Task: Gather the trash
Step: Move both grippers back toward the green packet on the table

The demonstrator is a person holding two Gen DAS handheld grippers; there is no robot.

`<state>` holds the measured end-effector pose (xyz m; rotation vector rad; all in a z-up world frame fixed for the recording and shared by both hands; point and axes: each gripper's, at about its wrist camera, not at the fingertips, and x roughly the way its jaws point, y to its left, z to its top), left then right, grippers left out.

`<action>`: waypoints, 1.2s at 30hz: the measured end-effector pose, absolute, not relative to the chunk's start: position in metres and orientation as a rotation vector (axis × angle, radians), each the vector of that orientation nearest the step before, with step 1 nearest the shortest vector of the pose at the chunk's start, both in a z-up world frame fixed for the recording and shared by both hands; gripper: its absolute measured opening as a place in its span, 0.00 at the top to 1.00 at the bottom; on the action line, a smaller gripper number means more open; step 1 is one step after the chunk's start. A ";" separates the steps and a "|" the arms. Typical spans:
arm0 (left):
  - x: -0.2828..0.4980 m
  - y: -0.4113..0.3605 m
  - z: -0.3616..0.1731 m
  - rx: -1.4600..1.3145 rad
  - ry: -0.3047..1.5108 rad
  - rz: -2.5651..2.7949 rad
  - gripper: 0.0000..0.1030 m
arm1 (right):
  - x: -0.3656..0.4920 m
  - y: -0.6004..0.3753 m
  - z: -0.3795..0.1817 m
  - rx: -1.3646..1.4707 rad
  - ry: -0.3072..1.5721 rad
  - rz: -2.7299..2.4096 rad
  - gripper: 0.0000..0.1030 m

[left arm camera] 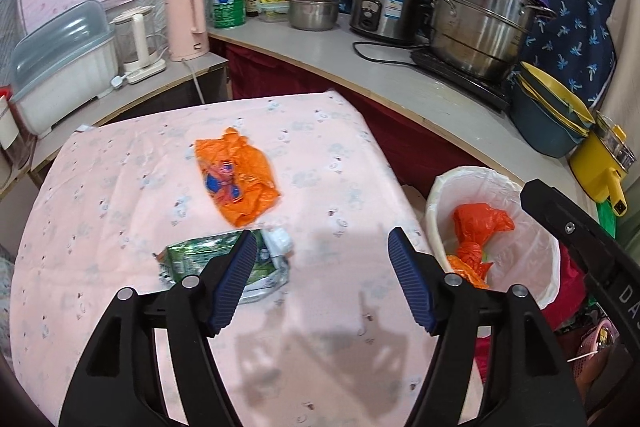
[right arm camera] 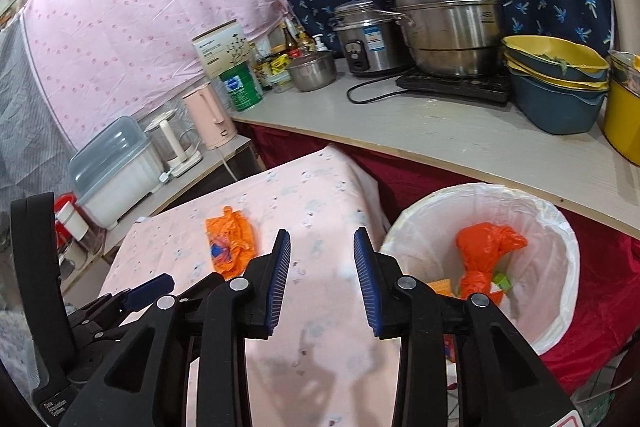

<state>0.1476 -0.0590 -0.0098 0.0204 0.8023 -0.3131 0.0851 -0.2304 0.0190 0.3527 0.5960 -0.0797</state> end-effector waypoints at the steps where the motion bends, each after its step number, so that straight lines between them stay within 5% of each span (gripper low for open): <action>1: 0.148 -0.053 -0.010 0.015 0.803 -0.306 0.37 | 0.086 -0.225 0.019 0.348 0.598 -0.074 0.68; 36: 0.205 0.060 -0.098 -0.114 1.004 -0.079 0.32 | 0.180 -0.123 -0.044 0.290 0.770 0.080 0.65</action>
